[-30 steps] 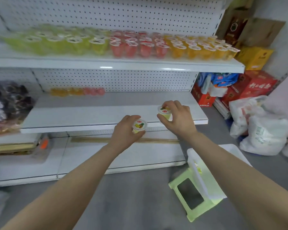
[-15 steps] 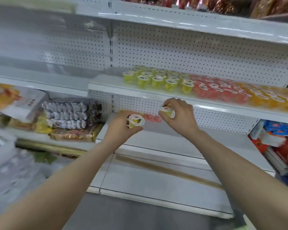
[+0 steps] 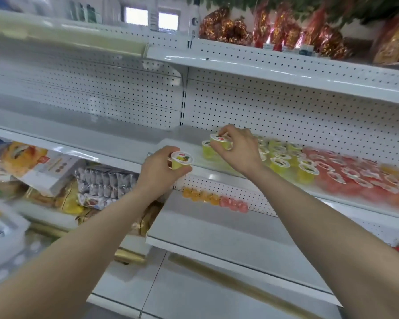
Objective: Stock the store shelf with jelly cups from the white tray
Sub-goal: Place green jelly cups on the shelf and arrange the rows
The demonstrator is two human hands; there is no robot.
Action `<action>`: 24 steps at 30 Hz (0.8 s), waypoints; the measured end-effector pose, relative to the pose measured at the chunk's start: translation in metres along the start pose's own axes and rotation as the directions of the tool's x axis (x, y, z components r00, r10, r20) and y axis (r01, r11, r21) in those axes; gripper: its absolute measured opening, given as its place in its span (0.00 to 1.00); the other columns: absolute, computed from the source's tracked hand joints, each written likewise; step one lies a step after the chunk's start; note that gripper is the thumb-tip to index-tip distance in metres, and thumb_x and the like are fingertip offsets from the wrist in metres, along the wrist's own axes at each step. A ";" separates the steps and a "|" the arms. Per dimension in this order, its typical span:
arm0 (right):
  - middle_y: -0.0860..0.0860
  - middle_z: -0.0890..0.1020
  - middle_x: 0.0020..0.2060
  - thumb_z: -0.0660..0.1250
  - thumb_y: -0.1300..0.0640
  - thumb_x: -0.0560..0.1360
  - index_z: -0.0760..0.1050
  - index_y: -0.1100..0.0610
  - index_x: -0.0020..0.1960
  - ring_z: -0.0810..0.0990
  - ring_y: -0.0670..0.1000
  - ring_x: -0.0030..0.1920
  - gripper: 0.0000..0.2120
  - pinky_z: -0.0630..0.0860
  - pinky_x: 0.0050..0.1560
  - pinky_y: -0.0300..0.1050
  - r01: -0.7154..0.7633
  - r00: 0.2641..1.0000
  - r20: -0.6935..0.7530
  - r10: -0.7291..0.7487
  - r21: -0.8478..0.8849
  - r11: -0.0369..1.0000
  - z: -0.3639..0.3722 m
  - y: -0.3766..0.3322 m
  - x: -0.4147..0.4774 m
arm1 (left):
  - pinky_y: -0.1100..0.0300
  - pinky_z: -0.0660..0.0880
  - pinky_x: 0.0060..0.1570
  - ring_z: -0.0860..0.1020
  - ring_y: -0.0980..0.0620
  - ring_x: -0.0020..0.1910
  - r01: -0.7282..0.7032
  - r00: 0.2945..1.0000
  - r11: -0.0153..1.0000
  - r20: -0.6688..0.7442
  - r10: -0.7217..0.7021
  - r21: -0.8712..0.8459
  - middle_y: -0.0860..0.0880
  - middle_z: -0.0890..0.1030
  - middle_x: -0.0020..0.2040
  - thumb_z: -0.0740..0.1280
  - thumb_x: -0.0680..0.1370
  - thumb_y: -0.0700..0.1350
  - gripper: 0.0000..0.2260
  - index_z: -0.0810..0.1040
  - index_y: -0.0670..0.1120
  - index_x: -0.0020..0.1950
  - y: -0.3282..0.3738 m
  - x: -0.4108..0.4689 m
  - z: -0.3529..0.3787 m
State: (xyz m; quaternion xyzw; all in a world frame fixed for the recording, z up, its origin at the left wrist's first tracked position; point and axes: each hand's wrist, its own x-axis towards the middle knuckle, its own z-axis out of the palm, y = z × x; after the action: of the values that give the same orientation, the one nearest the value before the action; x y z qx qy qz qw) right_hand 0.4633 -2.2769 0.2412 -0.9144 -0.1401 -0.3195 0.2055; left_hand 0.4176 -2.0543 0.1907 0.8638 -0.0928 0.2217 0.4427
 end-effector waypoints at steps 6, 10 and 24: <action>0.50 0.82 0.48 0.66 0.39 0.75 0.73 0.48 0.56 0.71 0.56 0.58 0.17 0.66 0.59 0.51 -0.050 0.998 0.038 0.049 0.040 0.998 0.024 0.027 0.088 | 0.57 0.76 0.50 0.80 0.54 0.49 0.031 0.999 0.999 -0.015 -0.032 -0.022 0.55 0.82 0.49 0.75 0.70 0.55 0.20 0.76 0.53 0.59 -0.013 0.090 0.018; 0.50 0.80 0.50 0.66 0.41 0.75 0.70 0.49 0.54 0.71 0.57 0.59 0.14 0.63 0.60 0.52 -0.137 0.975 0.177 0.136 -0.003 0.991 0.048 0.054 0.144 | 0.76 0.69 0.38 0.78 0.63 0.44 0.064 0.998 0.993 0.006 -0.063 -0.096 0.61 0.80 0.46 0.76 0.71 0.51 0.17 0.75 0.55 0.56 -0.020 0.146 0.041; 0.45 0.74 0.40 0.68 0.45 0.71 0.72 0.49 0.51 0.69 0.54 0.55 0.12 0.63 0.52 0.51 -0.213 0.856 0.434 0.279 -0.197 0.957 0.133 0.119 0.227 | 0.52 0.78 0.53 0.80 0.49 0.50 0.152 0.984 0.988 0.089 -0.154 0.024 0.49 0.79 0.56 0.79 0.66 0.48 0.25 0.76 0.52 0.61 -0.066 0.244 0.110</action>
State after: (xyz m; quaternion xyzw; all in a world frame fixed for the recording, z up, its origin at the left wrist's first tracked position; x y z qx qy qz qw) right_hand 0.7516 -2.2910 0.2585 -0.9863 -0.0432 -0.0752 0.1404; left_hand 0.6900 -2.0950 0.2007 0.8814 -0.0443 0.1483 0.4462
